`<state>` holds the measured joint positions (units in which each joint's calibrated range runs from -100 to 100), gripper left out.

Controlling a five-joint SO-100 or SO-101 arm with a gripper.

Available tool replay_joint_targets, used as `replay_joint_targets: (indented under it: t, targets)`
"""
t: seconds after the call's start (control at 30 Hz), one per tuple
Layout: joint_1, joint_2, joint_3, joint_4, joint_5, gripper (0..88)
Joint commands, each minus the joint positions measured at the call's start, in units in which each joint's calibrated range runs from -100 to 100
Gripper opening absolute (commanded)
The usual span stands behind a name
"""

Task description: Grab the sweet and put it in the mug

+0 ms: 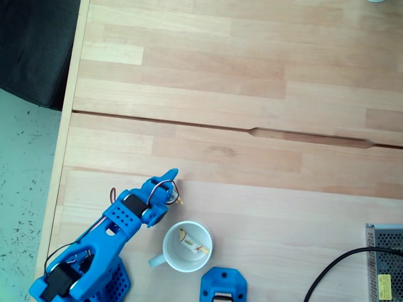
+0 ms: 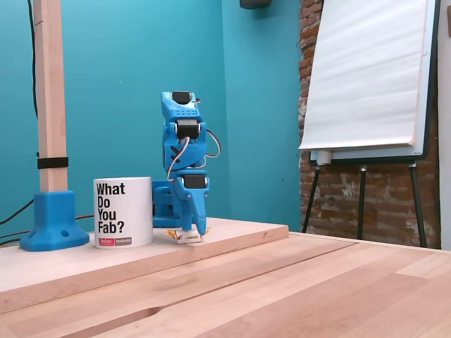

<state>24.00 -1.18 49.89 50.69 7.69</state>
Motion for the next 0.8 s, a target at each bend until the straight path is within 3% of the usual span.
replay_joint_targets:
  t: [0.0,0.77]
  targets:
    - [0.5,-0.3,-2.3,0.3,-0.1,36.7]
    - [0.5,0.0,-2.5,0.4,-0.1,36.3]
